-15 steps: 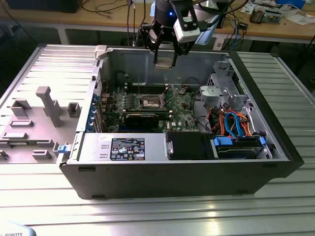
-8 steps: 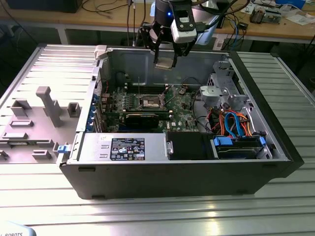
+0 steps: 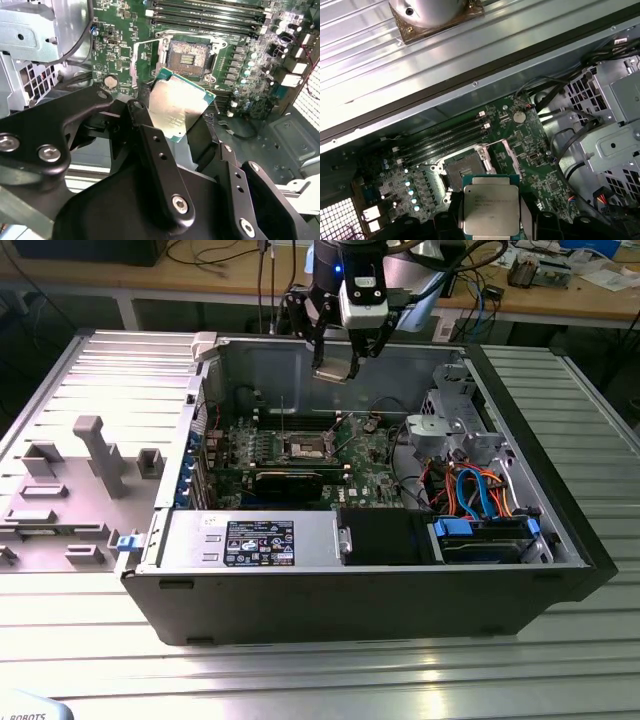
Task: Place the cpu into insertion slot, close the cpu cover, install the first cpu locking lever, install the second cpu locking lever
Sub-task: 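Place the cpu into insertion slot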
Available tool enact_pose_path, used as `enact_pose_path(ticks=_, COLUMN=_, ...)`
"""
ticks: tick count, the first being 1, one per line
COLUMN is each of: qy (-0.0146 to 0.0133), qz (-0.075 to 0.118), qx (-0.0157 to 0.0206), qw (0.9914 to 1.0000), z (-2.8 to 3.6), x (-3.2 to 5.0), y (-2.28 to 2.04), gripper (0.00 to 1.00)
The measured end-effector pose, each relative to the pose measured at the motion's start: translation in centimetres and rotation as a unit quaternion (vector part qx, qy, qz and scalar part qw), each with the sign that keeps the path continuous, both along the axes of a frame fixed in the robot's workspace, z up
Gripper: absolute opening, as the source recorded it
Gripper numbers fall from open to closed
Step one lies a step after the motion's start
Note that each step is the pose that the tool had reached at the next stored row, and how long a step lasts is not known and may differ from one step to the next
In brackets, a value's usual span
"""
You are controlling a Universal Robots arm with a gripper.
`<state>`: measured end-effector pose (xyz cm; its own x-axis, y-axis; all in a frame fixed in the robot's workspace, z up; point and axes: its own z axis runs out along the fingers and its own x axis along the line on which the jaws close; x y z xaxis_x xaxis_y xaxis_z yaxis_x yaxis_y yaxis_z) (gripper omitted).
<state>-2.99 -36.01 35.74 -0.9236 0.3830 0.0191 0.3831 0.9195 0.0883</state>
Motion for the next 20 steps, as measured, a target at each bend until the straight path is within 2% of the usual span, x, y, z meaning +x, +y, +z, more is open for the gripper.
enact_pose_path(ticks=2, qy=0.0, qz=-0.001, qx=0.0, qw=1.0, z=0.0, x=-0.04, y=0.0, gripper=0.54)
enact_pose_path(ticks=5, qy=0.0001, qz=-0.021, qx=-0.0002, qw=0.99977, z=-0.01, x=-0.05, y=-0.01, gripper=0.54)
enact_pose_path(ticks=7, qy=0.0001, qz=-0.037, qx=-0.0001, qw=0.9993, z=-0.05, x=-0.05, y=0.0, gripper=0.54)
enact_pose_path(ticks=10, qy=0.0, qz=-0.039, qx=0.0001, qw=0.99925, z=-0.1, x=-0.21, y=0.04, gripper=0.54)
enact_pose_path(ticks=15, qy=0.0008, qz=-0.039, qx=-0.0002, qw=0.99923, z=-0.16, x=-0.27, y=0.71, gripper=0.54)
enact_pose_path(ticks=19, qy=0.0015, qz=-0.065, qx=-0.0003, qw=0.99789, z=-0.28, x=-0.26, y=0.73, gripper=0.54)
enact_pose_path(ticks=20, qy=0.0015, qz=-0.077, qx=-0.0002, qw=0.99703, z=-0.35, x=-0.26, y=0.73, gripper=0.54)
